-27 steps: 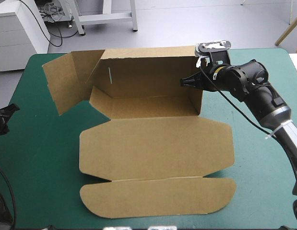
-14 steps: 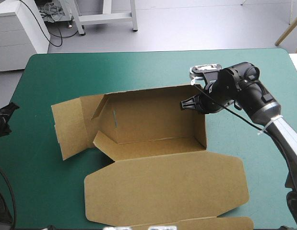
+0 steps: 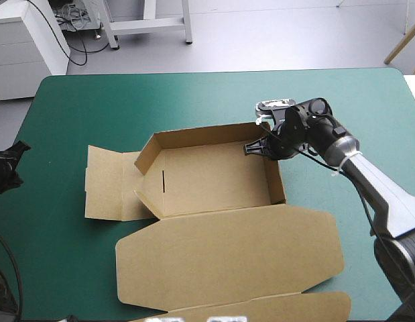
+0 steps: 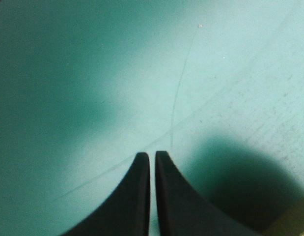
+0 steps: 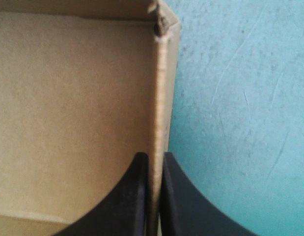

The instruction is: Fold the box

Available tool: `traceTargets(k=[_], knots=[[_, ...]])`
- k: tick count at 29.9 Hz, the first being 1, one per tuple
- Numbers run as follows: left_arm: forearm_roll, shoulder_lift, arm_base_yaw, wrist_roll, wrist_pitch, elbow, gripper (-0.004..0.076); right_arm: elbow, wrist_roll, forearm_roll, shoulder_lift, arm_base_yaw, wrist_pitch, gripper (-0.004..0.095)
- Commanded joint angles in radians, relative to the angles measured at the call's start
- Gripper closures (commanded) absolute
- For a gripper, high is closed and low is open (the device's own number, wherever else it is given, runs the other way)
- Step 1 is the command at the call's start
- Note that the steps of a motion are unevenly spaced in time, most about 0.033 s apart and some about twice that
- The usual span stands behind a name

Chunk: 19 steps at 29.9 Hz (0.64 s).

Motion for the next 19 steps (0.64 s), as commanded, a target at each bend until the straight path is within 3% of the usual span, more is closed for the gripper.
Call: traceTargets(k=[1,5,7,9,15,17,19], knots=[[-0.028,-0.04,-0.001,-0.009,-0.019,-0.022,0.0713,-0.035,-0.004,0.021,0.023,-0.002,-0.015,0.0921],[-0.028,-0.04,-0.001,-0.009,-0.024,-0.022,0.0714,-0.055,-0.004,0.021,0.059,-0.002,-0.018,0.0903],[-0.023,-0.04,-0.001,-0.009,-0.027,-0.022,0.0714,-0.067,-0.004,0.021,0.059,-0.002,-0.023,0.0832],[-0.021,-0.04,-0.001,-0.009,-0.03,-0.022,0.0714,-0.087,-0.004,0.021,0.059,-0.002,-0.017,0.071],[-0.017,-0.04,-0.001,-0.009,-0.03,-0.022,0.0717,-0.162,-0.021,0.021,0.059,-0.002,0.024,0.0139],[-0.015,-0.04,-0.001,-0.009,-0.03,-0.022,0.0717,-0.193,-0.03,0.021,0.059,-0.002,0.048,0.003],[-0.013,-0.04,-0.001,-0.009,-0.03,-0.022,0.0717,-0.231,-0.031,0.021,0.059,-0.002,0.083,0.0014]])
